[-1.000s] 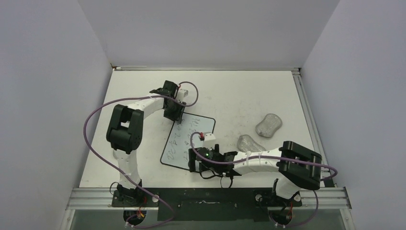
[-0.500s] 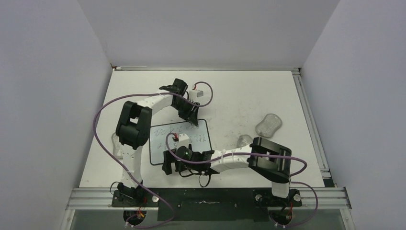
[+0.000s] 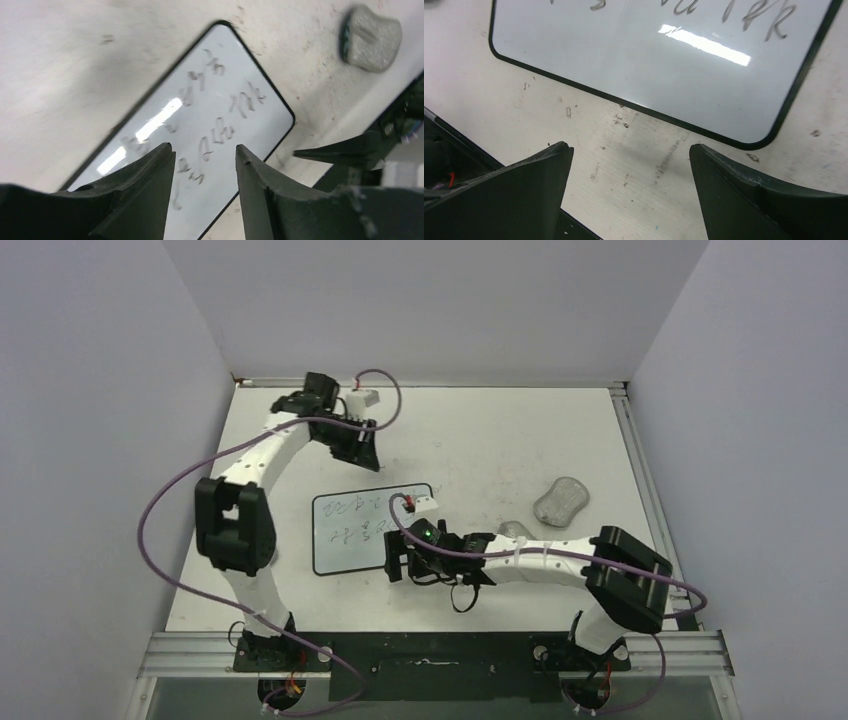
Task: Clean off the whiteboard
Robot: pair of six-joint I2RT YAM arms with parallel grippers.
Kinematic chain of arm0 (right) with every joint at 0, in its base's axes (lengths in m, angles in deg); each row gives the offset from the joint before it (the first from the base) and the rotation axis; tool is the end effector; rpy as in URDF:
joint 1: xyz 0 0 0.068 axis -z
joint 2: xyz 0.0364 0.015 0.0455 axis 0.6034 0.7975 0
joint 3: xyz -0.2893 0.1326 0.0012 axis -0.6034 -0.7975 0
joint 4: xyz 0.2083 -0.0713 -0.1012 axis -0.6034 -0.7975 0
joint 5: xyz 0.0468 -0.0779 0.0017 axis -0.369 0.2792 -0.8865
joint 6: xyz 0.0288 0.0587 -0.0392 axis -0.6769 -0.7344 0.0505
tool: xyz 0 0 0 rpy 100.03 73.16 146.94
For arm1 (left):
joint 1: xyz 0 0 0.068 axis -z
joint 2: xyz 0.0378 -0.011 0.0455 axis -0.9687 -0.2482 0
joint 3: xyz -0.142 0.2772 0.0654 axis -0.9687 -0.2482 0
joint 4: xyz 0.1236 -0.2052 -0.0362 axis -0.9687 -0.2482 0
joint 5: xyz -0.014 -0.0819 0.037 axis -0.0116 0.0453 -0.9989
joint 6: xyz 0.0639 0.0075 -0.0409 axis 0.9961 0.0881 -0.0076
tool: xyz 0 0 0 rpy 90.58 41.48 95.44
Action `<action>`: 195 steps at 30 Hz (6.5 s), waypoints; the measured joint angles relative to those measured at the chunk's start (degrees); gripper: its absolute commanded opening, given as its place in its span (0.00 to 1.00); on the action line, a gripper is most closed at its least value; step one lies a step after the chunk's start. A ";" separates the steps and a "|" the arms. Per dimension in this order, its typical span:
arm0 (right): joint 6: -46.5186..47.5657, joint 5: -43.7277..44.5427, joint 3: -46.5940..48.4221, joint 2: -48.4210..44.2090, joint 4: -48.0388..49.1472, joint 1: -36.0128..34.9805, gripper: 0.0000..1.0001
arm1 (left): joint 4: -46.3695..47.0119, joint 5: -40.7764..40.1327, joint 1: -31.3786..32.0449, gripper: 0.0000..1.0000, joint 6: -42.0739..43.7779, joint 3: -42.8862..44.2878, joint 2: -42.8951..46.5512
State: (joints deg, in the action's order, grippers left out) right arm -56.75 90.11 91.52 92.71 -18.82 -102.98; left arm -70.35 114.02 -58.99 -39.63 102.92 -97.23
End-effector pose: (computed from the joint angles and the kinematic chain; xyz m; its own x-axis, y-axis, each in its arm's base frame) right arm 0.1439 0.3038 0.2163 -0.8395 -0.1276 -0.5282 -0.3928 0.8141 0.4277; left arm 0.3773 -0.1498 0.2752 -0.8308 0.3431 -0.4381 0.5356 0.7066 -0.4623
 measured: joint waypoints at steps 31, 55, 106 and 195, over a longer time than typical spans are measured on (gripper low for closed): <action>18.56 -3.30 37.73 30.82 -4.37 21.99 0.90 | 14.21 -24.22 -19.10 0.29 -5.62 -33.14 11.47; 12.37 5.75 13.38 8.90 -6.12 23.91 0.90 | 14.97 -17.86 -4.79 0.30 -5.55 -31.87 10.14; 3.56 11.26 -3.30 -3.89 -19.52 28.98 0.05 | 12.26 -18.60 -10.47 0.18 -4.42 -30.45 10.12; -2.73 -9.53 5.31 -5.66 6.64 22.58 0.05 | 10.56 -17.27 -10.69 0.13 -6.62 -22.21 2.47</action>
State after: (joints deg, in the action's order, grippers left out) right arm -59.49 80.58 96.84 87.05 -12.18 -80.40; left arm -59.79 96.75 -69.67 -46.26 80.72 -94.76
